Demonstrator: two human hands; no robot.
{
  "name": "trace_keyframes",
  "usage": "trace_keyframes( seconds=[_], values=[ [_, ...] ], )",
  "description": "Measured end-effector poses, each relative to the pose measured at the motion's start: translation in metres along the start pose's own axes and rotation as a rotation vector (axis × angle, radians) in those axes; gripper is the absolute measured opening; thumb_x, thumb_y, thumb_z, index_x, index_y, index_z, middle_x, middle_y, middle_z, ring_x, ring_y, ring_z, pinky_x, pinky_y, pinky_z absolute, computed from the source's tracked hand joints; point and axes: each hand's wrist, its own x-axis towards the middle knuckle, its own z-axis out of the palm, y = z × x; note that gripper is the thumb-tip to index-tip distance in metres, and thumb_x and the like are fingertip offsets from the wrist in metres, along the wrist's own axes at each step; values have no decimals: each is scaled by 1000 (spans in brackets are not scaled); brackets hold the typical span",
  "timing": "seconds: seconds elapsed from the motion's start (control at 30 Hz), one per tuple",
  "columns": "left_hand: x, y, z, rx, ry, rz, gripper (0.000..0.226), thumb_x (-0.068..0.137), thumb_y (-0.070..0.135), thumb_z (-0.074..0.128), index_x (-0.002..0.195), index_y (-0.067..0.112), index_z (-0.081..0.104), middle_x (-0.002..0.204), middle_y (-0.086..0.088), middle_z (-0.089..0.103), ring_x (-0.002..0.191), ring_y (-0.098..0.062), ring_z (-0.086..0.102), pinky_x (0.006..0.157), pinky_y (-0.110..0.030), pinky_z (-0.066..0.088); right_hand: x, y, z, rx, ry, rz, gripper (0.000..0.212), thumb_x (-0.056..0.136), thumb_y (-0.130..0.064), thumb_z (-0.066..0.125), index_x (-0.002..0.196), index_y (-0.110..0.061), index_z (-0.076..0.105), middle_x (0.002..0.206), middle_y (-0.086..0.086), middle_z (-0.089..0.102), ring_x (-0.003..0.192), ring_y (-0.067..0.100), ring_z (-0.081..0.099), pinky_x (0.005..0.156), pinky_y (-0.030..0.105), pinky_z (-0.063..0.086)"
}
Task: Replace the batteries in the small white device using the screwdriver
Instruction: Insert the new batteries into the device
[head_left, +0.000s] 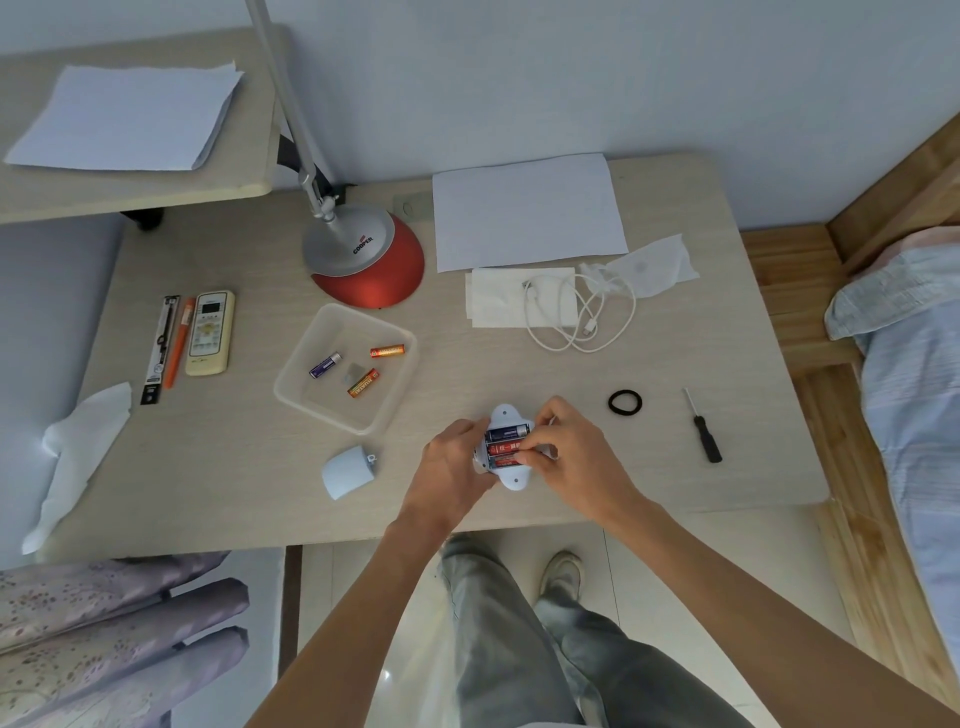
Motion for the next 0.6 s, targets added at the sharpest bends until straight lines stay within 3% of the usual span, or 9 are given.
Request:
trace_keyframes(
  seconds=[0.17, 0.33, 0.47, 0.6],
  values=[
    [1, 1, -2, 1, -9, -8, 67, 75, 17, 96, 137, 12, 70, 116, -7, 73, 100, -19, 69, 94, -30, 58, 4, -1, 2, 88, 32, 101, 19, 80, -20, 91, 91, -19, 76, 98, -8, 54, 80, 8, 59, 72, 15, 47],
    [1, 2, 0, -1, -4, -11, 64, 76, 19, 96, 135, 14, 71, 114, -6, 74, 97, -19, 68, 91, -21, 52, 11, -4, 2, 80, 43, 171, 39, 76, -23, 91, 101, -23, 61, 105, -8, 51, 86, 14, 62, 75, 25, 53],
    [2, 3, -1, 13, -8, -4, 57, 76, 18, 95, 130, 13, 74, 107, -8, 74, 91, -21, 69, 88, -32, 60, 18, -9, 1, 67, 19, 172, 46, 75, -24, 90, 108, -23, 58, 108, -7, 50, 89, 16, 62, 77, 32, 56],
    [3, 3, -2, 19, -7, -10, 58, 77, 19, 95, 131, 14, 74, 109, -7, 74, 94, -20, 69, 90, -34, 60, 18, -8, -2, 46, -28, 138, 46, 80, -27, 86, 117, -20, 60, 114, -4, 51, 91, 19, 63, 81, 39, 58]
  ],
)
